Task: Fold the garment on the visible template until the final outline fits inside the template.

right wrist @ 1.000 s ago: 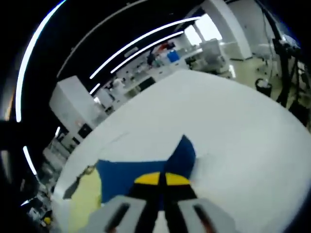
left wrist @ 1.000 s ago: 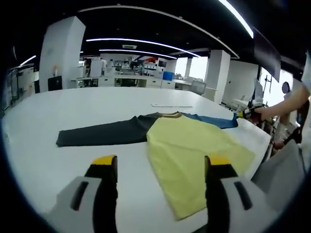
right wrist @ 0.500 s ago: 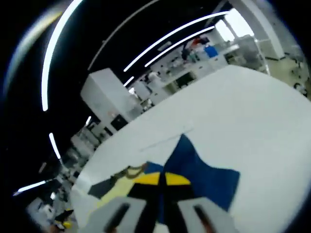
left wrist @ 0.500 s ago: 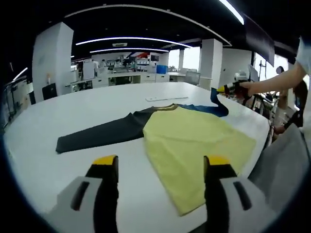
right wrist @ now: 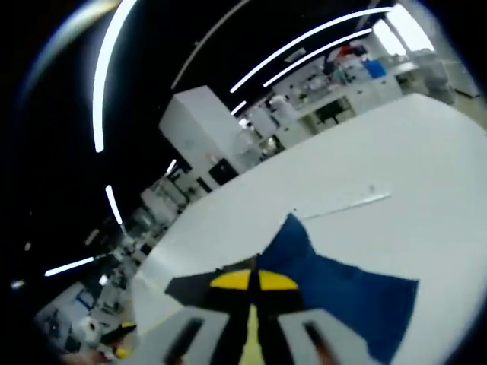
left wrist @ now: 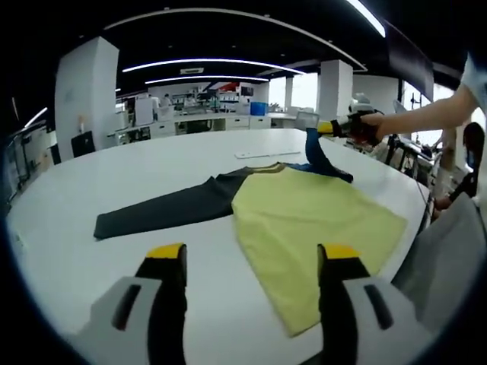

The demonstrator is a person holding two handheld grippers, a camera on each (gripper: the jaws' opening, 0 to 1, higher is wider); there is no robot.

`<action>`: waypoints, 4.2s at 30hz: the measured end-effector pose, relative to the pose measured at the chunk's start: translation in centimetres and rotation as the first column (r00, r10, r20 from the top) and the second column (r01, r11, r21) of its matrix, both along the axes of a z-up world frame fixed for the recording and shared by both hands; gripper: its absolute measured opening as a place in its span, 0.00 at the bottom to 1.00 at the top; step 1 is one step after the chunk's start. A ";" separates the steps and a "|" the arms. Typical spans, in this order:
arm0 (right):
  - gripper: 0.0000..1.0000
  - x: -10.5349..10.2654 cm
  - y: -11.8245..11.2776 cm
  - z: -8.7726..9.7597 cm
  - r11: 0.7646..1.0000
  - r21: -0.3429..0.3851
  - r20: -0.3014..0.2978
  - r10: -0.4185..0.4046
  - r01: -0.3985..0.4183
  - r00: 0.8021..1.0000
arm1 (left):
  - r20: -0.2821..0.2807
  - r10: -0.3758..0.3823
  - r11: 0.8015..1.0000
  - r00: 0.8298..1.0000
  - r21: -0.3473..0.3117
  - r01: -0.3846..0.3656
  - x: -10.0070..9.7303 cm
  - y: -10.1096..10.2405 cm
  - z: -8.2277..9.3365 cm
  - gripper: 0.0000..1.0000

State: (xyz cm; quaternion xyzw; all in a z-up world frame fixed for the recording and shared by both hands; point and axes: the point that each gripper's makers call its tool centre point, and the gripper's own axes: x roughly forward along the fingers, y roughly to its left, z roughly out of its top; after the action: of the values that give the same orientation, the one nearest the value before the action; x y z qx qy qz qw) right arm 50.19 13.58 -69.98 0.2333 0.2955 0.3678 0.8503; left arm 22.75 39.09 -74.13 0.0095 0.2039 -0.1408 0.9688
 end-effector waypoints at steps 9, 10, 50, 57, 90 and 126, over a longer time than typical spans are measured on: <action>0.00 -1.0 4.9 1.4 0.993 0.005 0.025 0.116 -0.116 0.993 | 0.000 0.012 1.000 1.000 -0.007 -0.012 0.0 0.8 -0.2 0.65; 0.00 -1.2 5.3 1.5 0.992 0.004 0.028 0.129 -0.129 0.991 | -0.001 0.013 1.000 1.000 -0.006 -0.013 0.0 0.9 -0.3 0.65; 0.00 -5.6 18.6 -9.5 0.947 -0.125 -0.139 0.277 -0.294 0.951 | -0.017 0.030 0.999 0.999 0.012 -0.030 0.0 1.7 -1.0 0.63; 0.00 -6.2 19.3 -10.0 0.924 -0.155 -0.116 0.334 -0.349 0.935 | -0.015 0.033 0.999 0.999 0.017 -0.033 0.1 1.8 -1.0 0.63; 0.99 -6.1 10.2 -10.3 0.844 -0.352 -0.006 0.430 -0.405 0.903 | 0.004 -0.053 0.998 0.999 -0.037 0.053 0.2 -0.9 -0.2 0.89; 0.79 -4.1 -6.1 -10.2 0.902 -0.389 -0.045 0.184 -0.187 0.982 | -0.021 -0.086 0.994 0.996 -0.068 0.084 -0.2 -2.0 -0.5 0.88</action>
State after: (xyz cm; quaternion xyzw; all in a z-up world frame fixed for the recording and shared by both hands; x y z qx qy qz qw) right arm 46.09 7.52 -80.21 0.0306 0.3868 0.3797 0.8398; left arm 22.58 37.11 -74.64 -0.0160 0.2099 -0.1889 0.9592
